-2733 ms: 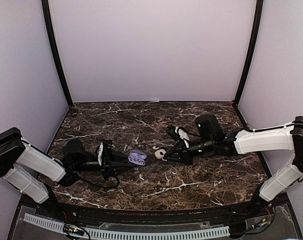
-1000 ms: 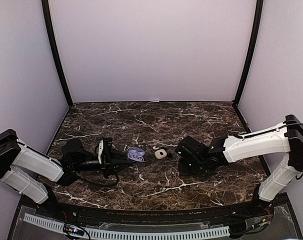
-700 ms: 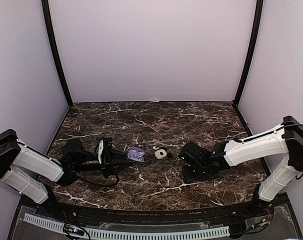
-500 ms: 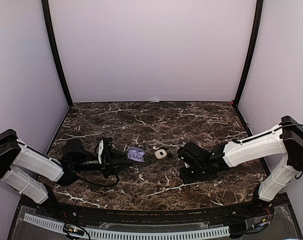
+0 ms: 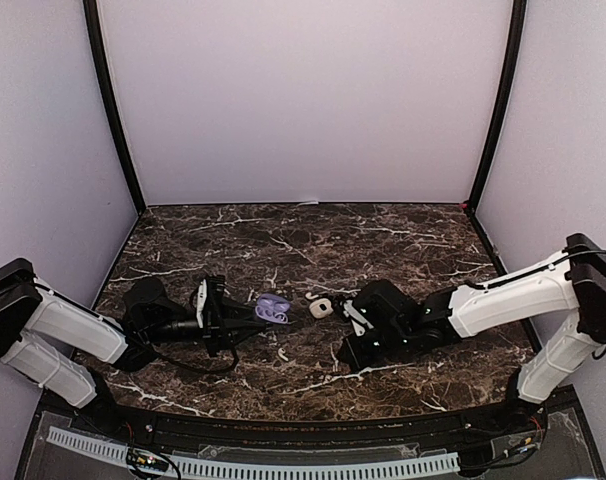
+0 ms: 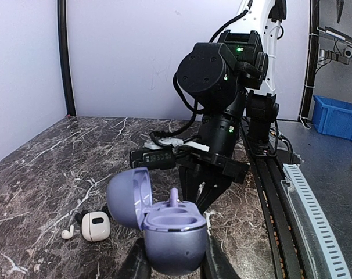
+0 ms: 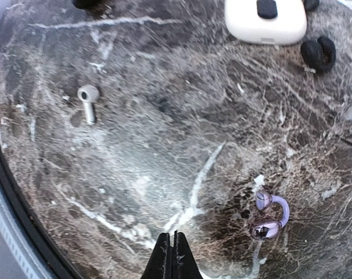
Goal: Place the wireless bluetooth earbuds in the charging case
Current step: Adjust the left earbud at the center of the board.
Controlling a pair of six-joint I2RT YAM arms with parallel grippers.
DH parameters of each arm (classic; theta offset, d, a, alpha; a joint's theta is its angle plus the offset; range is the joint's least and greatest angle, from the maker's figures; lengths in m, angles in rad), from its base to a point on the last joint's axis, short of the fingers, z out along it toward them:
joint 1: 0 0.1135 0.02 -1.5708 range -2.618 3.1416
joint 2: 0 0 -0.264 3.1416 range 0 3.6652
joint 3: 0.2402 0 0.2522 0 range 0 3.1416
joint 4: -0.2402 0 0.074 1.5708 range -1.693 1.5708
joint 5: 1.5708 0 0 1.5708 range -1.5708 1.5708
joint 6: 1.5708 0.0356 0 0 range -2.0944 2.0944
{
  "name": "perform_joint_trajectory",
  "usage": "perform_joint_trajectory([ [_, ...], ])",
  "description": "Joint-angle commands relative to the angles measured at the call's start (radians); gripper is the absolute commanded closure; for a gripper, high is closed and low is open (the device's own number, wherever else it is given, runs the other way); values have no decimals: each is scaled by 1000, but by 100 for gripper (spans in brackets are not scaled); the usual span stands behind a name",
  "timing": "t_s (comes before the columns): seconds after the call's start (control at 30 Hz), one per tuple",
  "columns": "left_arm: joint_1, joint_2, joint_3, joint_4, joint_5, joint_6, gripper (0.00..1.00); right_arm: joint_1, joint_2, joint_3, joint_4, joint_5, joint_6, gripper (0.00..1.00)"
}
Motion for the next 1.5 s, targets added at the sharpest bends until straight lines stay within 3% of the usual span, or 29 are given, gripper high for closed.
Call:
perform_joint_trajectory([
  [0.0, 7, -7, 13, 0, 7, 8, 98, -2, -80, -15, 47, -23, -25, 100],
  [0.2, 7, -11, 11, -2, 7, 9, 99, -74, -108, -38, 4, -20, -53, 96],
  [0.47, 7, -13, 11, -3, 4, 12, 98, -155, -65, -17, -101, 32, -127, 99],
  [0.87, 7, -10, 11, -5, 2, 13, 98, -146, 4, -9, -86, -29, -151, 100],
  [1.23, 7, -10, 13, -8, 3, 13, 98, -64, 20, 11, 12, -158, -122, 100],
  [1.47, 7, -15, 11, -11, 4, 13, 98, -67, -25, 0, -18, -86, -123, 100],
])
